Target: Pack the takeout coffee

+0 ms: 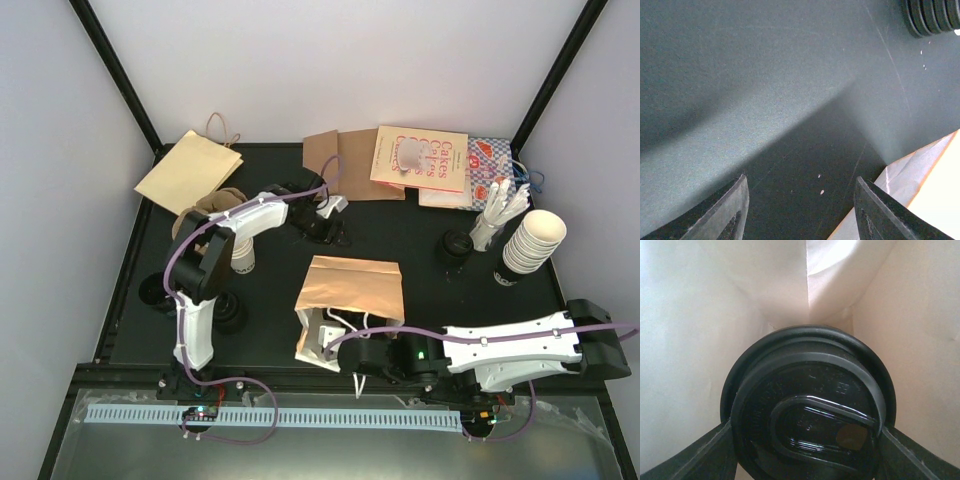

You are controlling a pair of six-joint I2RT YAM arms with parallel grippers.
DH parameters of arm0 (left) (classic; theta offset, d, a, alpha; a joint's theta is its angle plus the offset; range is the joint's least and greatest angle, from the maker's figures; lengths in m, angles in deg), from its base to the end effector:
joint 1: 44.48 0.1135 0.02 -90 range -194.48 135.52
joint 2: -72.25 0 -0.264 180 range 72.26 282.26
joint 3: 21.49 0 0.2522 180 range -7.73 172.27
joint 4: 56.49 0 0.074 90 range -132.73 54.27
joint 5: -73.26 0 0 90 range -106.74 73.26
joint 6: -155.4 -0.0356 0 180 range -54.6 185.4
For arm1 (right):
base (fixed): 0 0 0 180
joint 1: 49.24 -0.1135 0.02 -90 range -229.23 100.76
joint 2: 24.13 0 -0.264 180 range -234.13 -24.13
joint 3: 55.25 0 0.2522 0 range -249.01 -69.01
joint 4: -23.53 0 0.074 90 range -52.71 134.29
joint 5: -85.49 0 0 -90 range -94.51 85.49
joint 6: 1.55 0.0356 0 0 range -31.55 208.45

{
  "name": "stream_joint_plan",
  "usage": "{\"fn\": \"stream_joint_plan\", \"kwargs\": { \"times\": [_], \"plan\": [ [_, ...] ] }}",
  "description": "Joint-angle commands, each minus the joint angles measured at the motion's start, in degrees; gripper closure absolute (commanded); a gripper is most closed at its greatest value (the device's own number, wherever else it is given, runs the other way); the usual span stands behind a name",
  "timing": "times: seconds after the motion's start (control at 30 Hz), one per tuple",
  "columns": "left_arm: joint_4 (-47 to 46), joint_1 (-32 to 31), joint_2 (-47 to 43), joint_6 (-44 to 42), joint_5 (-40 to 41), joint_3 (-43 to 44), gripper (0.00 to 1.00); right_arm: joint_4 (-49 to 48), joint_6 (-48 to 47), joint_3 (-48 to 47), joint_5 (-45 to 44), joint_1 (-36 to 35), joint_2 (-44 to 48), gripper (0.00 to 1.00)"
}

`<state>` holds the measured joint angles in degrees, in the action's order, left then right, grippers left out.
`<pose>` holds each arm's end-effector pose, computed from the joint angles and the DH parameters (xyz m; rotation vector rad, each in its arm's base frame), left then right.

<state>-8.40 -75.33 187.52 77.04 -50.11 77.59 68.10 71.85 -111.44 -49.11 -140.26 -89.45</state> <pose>0.3505 -0.2321 0.1885 0.6479 2.6946 -1.0012 0.0211 0.2180 0.2333 -1.5835 1.5211 -0.2794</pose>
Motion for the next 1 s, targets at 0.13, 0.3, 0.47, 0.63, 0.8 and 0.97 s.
{"fn": "stream_joint_plan", "kwargs": {
  "times": [0.13,0.3,0.47,0.63,0.8,0.97],
  "plan": [
    [-0.5,-0.2,3.5,-0.8,-8.4,1.2,0.49,1.7,-2.0,-1.0,1.7,1.7,-1.3,0.35],
    [-0.7,-0.2,3.1,-1.4,-10.1,-1.3,0.55,2.0,-3.0,-1.6,2.0,2.3,-3.0,0.35],
    [-1.3,-0.2,2.6,-1.8,-11.8,-3.4,0.59,1.7,-4.7,-2.5,0.1,3.5,-4.3,0.36],
    [-0.9,-0.3,2.3,-2.1,-12.5,-4.4,0.63,1.3,-5.5,-2.7,-0.2,5.0,-5.7,0.36],
    [-0.4,-0.3,2.1,-2.1,-12.9,-4.6,0.64,-0.5,-7.0,-3.2,-2.1,5.9,-7.2,0.37],
    [0.1,-0.3,2.0,-2.3,-13.2,-4.9,0.64,-1.3,-7.8,-3.4,-2.2,6.6,-8.3,0.37]
  ]
}}
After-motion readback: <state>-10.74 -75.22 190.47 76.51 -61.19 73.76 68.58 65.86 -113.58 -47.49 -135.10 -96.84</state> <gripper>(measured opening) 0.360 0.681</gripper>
